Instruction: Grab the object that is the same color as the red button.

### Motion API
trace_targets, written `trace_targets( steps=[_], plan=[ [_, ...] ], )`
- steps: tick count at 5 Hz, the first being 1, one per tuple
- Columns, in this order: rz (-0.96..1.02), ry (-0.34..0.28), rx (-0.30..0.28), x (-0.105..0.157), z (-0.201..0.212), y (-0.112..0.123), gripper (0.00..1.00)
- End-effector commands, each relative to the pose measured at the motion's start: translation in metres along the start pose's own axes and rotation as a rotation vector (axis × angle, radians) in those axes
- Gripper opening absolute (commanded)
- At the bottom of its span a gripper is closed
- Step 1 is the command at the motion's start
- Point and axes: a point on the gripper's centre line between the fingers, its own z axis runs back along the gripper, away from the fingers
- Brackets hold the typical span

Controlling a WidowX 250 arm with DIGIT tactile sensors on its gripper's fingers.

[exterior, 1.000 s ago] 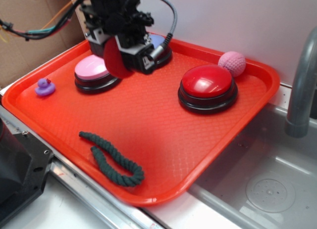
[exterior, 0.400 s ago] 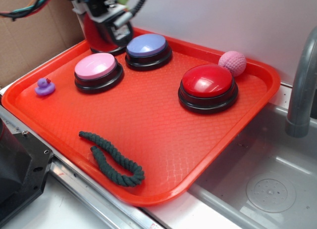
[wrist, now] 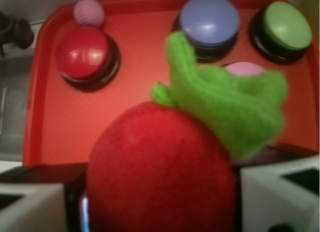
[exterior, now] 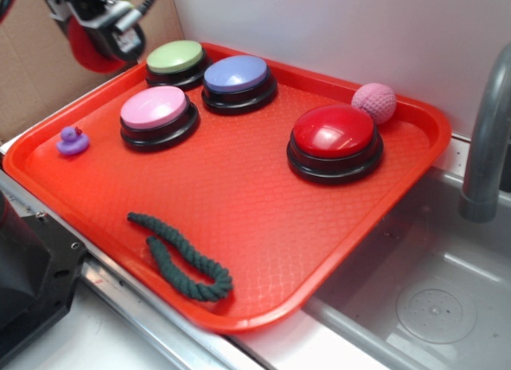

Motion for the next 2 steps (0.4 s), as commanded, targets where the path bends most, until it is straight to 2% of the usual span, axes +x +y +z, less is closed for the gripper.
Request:
trace_targets(
  steps=[1, 2],
  plan=[
    [-0.057, -0.054, -0.012, 0.018, 0.014, -0.011, 0.0],
    [-0.071, -0.031, 0.019, 0.022, 0.004, -0.022, 0.0]
  ],
)
